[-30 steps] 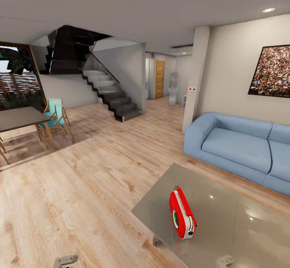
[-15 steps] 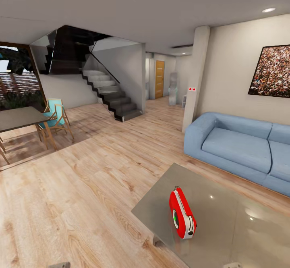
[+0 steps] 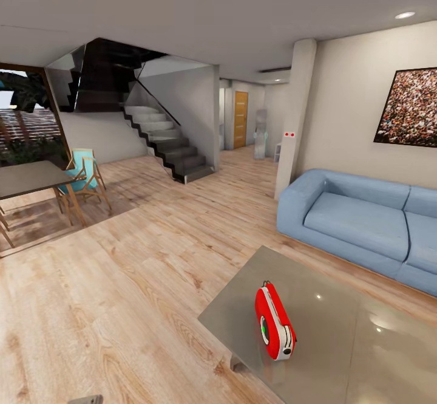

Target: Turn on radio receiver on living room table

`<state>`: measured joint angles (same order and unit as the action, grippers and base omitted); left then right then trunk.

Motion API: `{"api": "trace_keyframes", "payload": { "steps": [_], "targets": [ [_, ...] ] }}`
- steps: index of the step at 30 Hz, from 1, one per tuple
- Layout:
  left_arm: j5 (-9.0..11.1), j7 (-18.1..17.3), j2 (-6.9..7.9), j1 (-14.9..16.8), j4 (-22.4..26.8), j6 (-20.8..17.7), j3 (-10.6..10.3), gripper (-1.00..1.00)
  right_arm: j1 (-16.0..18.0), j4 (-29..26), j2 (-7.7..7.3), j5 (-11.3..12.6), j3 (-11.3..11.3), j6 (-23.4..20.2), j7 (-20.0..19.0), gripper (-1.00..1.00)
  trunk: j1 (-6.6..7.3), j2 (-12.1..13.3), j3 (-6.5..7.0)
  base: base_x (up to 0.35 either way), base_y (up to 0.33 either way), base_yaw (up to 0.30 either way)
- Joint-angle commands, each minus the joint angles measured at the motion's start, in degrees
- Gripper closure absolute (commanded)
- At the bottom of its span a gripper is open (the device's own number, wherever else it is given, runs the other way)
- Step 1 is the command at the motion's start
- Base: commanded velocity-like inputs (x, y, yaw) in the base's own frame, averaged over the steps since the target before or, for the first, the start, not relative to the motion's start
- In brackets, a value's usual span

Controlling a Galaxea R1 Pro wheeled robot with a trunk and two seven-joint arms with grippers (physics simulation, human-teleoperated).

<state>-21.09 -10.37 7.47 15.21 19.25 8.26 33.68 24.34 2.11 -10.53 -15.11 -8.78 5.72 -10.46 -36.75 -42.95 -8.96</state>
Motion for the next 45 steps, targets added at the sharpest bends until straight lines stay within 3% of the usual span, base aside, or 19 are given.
{"api": "trace_keyframes", "payload": {
  "steps": [1,5,7,12,19,27,45],
  "targets": [
    [0.0,0.0,0.0,0.0,0.0,0.0,0.0,1.0,0.0,0.4,0.12,0.0,0.0,0.0,0.0,-1.0,0.0,0.0,0.0,0.0,0.0,0.0],
    [0.0,0.0,0.0,0.0,0.0,0.0,0.0,1.0,0.0,1.3,1.36,0.1,0.0,0.0,0.0,-1.0,0.0,0.0,0.0,0.0,0.0,0.0],
    [0.0,0.0,0.03,0.0,0.0,0.0,0.1,1.0,0.0,1.4,2.76,0.1,0.0,0.0,0.0,-1.0,0.0,0.0,0.0,0.0,0.0,0.0],
    [0.0,0.1,0.4,0.0,0.0,0.0,0.1,1.0,0.0,1.6,4.04,0.1,0.0,0.0,0.0,-1.0,0.0,0.0,0.0,0.0,0.0,0.0],
    [0.1,0.1,0.79,0.0,0.0,0.1,0.2,1.0,0.0,1.6,4.19,0.1,0.0,0.0,0.0,-1.0,0.0,0.0,0.0,0.0,0.0,0.0],
    [0.0,0.1,0.79,0.0,0.0,1.6,2.2,1.0,0.0,1.6,4.2,0.1,0.0,0.0,0.0,-1.0,0.0,0.0,0.0,0.0,0.0,0.0],
    [0.0,0.1,0.86,0.0,0.0,2.0,2.4,1.0,0.0,1.6,4.2,0.1,0.0,0.0,0.0,-1.0,0.0,0.0,0.0,0.0,0.0,0.0]
  ]
}}
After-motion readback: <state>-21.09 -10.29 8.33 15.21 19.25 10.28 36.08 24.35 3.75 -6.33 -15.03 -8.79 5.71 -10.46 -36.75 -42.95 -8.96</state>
